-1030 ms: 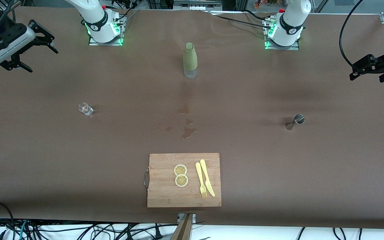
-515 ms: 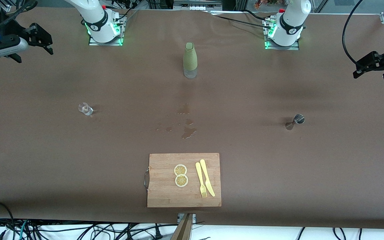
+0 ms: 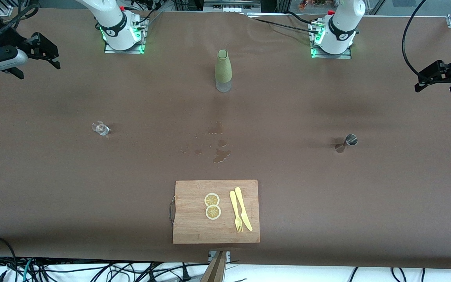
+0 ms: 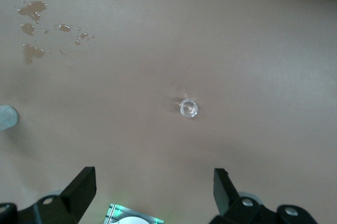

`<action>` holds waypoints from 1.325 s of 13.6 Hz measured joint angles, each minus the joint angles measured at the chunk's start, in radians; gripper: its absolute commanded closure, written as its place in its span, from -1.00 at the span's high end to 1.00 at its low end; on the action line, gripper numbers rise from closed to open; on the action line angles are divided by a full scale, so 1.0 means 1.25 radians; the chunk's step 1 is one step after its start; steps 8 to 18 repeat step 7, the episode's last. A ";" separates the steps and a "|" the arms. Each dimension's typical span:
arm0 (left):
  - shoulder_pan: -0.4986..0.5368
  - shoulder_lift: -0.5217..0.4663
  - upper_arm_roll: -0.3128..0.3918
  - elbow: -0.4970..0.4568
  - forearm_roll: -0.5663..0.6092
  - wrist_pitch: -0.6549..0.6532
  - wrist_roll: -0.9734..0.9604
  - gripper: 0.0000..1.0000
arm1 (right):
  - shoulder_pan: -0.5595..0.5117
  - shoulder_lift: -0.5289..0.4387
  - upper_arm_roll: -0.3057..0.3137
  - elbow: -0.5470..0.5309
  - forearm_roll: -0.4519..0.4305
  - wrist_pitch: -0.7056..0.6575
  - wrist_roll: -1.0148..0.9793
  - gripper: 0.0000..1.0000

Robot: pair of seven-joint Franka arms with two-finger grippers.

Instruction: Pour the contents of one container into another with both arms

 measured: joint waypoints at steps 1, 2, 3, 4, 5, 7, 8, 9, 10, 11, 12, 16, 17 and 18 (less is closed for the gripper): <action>-0.001 0.000 0.000 0.000 0.002 0.000 0.000 1.00 | 0.001 -0.001 0.000 0.000 0.001 0.003 0.001 0.98; -0.004 0.000 -0.001 0.000 0.006 0.000 0.000 1.00 | 0.001 -0.002 0.000 0.000 0.002 0.005 0.002 0.98; -0.009 0.000 -0.003 0.000 0.008 0.000 -0.002 1.00 | 0.001 -0.004 0.000 0.000 0.002 0.006 0.002 0.98; -0.012 0.000 -0.005 0.000 0.008 0.000 -0.009 1.00 | 0.001 -0.006 0.000 0.000 0.002 0.007 0.003 0.98; -0.017 0.000 -0.007 0.000 0.009 0.000 -0.013 1.00 | 0.001 -0.008 0.000 0.001 0.002 0.007 0.003 0.98; -0.036 0.000 -0.008 0.000 0.009 0.000 -0.024 1.00 | 0.002 -0.014 0.000 0.001 0.002 0.007 0.004 0.98; -0.036 0.000 -0.008 0.000 0.009 0.000 -0.024 1.00 | 0.002 -0.014 0.000 0.001 0.002 0.007 0.004 0.98; -0.036 0.000 -0.008 0.000 0.009 0.000 -0.024 1.00 | 0.002 -0.014 0.000 0.001 0.002 0.007 0.004 0.98; -0.036 0.000 -0.008 0.000 0.009 0.000 -0.024 1.00 | 0.002 -0.014 0.000 0.001 0.002 0.007 0.004 0.98; -0.036 0.000 -0.008 0.000 0.009 0.000 -0.024 1.00 | 0.002 -0.014 0.000 0.001 0.002 0.007 0.004 0.98; -0.036 0.000 -0.008 0.000 0.009 0.000 -0.024 1.00 | 0.002 -0.014 0.000 0.001 0.002 0.007 0.004 0.98; -0.036 0.000 -0.008 0.000 0.009 0.000 -0.024 1.00 | 0.002 -0.014 0.000 0.001 0.002 0.007 0.004 0.98; -0.036 0.000 -0.008 0.000 0.009 0.000 -0.024 1.00 | 0.002 -0.014 0.000 0.001 0.002 0.007 0.004 0.98; -0.036 0.000 -0.008 0.000 0.009 0.000 -0.024 1.00 | 0.002 -0.014 0.000 0.001 0.002 0.007 0.004 0.98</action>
